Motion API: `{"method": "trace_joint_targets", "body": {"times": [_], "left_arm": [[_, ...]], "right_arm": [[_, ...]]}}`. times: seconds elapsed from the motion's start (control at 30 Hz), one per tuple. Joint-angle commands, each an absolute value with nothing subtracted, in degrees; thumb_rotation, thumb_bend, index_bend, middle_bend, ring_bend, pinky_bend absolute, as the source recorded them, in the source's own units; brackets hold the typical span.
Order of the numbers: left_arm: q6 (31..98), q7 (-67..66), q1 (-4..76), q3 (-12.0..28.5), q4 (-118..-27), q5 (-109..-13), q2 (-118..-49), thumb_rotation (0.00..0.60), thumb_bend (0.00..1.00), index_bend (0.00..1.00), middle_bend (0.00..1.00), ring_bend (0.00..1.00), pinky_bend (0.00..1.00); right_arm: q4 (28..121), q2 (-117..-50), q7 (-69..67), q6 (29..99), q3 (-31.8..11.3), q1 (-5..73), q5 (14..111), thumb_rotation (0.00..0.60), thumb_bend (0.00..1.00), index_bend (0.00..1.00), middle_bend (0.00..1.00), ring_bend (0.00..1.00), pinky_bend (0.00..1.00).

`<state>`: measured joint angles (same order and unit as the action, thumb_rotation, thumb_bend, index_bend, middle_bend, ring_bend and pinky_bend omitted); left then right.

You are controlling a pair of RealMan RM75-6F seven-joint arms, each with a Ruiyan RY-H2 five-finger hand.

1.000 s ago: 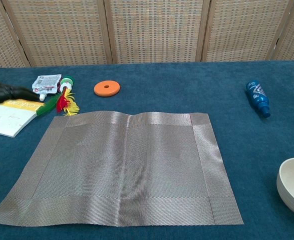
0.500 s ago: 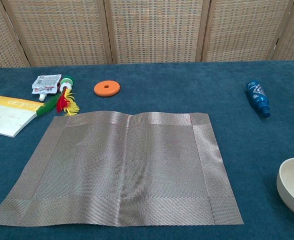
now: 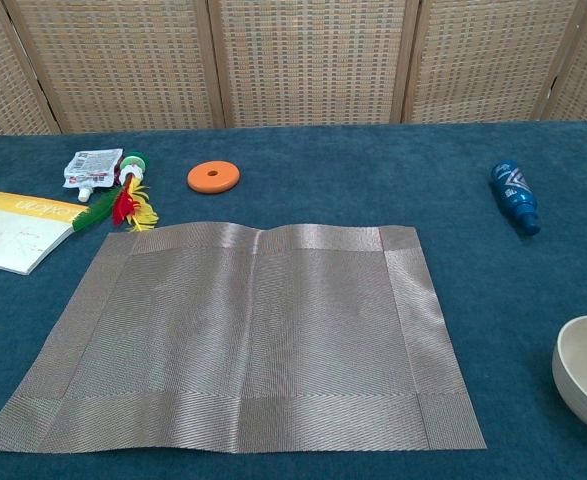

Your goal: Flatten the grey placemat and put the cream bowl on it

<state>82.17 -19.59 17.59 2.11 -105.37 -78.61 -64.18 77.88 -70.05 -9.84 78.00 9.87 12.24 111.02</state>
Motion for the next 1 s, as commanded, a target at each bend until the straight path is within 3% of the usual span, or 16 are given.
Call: {"method": "trace_joint_targets", "body": {"times": [0.03, 0.4, 0.47, 0.63, 0.7, 0.83, 1.0], "left_arm": [[82.0, -19.6, 17.5, 2.2, -105.4, -78.5, -64.1, 0.6, 0.0, 0.0, 0.0, 0.0, 0.0], [81.7, -19.4, 16.9, 3.4, -105.5, -78.4, -63.6, 0.6, 0.0, 0.0, 0.0, 0.0, 0.0], [81.6, -19.3, 16.8, 3.5, -105.5, -78.4, -63.5, 0.6, 0.0, 0.0, 0.0, 0.0, 0.0], [81.4, -18.8, 16.5, 3.9, -105.5, -78.4, -63.2, 0.6, 0.0, 0.0, 0.0, 0.0, 0.0], [81.3, -18.6, 16.4, 4.0, -105.5, -78.4, -63.2, 0.6, 0.0, 0.0, 0.0, 0.0, 0.0], [81.3, -18.4, 16.2, 4.2, -105.6, -78.5, -63.0, 0.6, 0.0, 0.0, 0.0, 0.0, 0.0], [81.0, -18.1, 16.0, 4.4, -105.7, -78.6, -62.8, 0.6, 0.0, 0.0, 0.0, 0.0, 0.0]], "right_arm": [[77.3, -70.9, -9.4, 77.1, 9.7, 13.0, 110.9, 0.6, 0.0, 0.27, 0.0, 0.0, 0.0], [74.7, -75.0, -8.6, 71.6, 9.9, 15.7, 108.3, 0.6, 0.03, 0.32, 0.0, 0.0, 0.0], [74.0, -75.9, -9.5, 71.7, 10.1, 15.9, 108.3, 0.6, 0.12, 0.37, 0.0, 0.0, 0.0], [71.1, -78.6, -12.9, 75.0, 9.7, 15.7, 108.3, 0.6, 0.5, 0.55, 0.0, 0.0, 0.0], [70.3, -79.1, -13.7, 75.9, 9.6, 15.8, 108.2, 0.6, 0.58, 0.61, 0.0, 0.0, 0.0], [69.3, -79.9, -14.7, 78.1, 9.3, 15.8, 108.2, 0.6, 0.63, 0.7, 0.0, 0.0, 0.0], [70.0, -79.3, -15.3, 80.1, 7.8, 16.4, 107.3, 0.6, 0.63, 0.71, 0.0, 0.0, 0.0]]}}
